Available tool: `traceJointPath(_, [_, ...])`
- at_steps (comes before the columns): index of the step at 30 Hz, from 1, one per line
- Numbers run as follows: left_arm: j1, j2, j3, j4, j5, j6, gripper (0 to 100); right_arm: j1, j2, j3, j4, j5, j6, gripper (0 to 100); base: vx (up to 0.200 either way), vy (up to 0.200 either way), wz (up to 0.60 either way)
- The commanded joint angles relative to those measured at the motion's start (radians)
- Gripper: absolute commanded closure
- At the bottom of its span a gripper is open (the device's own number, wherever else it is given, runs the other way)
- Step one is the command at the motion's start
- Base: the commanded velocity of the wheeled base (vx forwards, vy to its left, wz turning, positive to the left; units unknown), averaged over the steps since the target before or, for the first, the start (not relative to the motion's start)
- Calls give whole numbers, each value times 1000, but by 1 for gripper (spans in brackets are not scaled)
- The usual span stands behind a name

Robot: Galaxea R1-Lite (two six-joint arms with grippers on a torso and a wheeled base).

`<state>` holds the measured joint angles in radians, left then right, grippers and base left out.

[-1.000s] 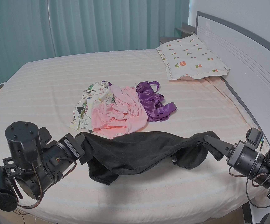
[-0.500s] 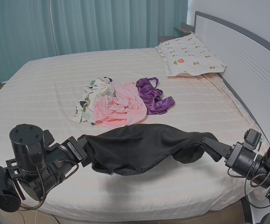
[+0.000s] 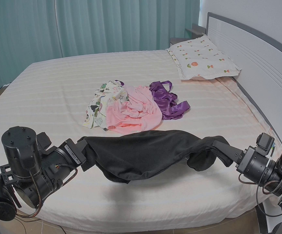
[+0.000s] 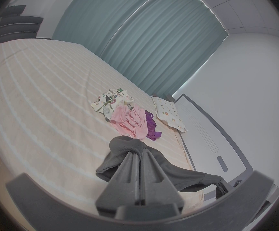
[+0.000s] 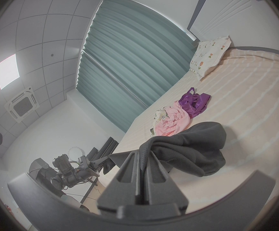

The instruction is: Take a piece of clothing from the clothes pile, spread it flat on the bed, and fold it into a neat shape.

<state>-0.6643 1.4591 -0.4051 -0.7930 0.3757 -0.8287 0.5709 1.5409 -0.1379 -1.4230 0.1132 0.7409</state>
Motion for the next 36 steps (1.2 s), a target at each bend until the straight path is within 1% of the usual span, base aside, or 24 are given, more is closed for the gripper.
traceJointPath(1, [0,-20,-1,1,0,0,100,0,-2,-2,-1,0,-1,100,0,200,0])
traceJointPath(6, [-1,-22,-3,1,-3,0,100,1,-2,-3,-1,-1,-3,100,0,200,0])
traceJointPath(9, [-3,-22,-3,1,-3,-1,100,3,2,-6,1,-21,-6,100,0,200,0])
traceJointPath(15, [-8,-22,-3,1,-3,-1,100,64,10,-28,10,-132,-17,100,0,200,0])
traceJointPath(17, [-9,-22,-3,1,-3,-1,100,75,12,-32,12,-156,-24,100,0,200,0])
traceJointPath(20, [-11,-23,-3,1,-3,-1,100,80,12,-35,13,-161,-35,100,0,200,0])
traceJointPath(36, [-11,-46,-3,3,0,5,100,86,10,-34,3,-158,-35,100,0,200,0])
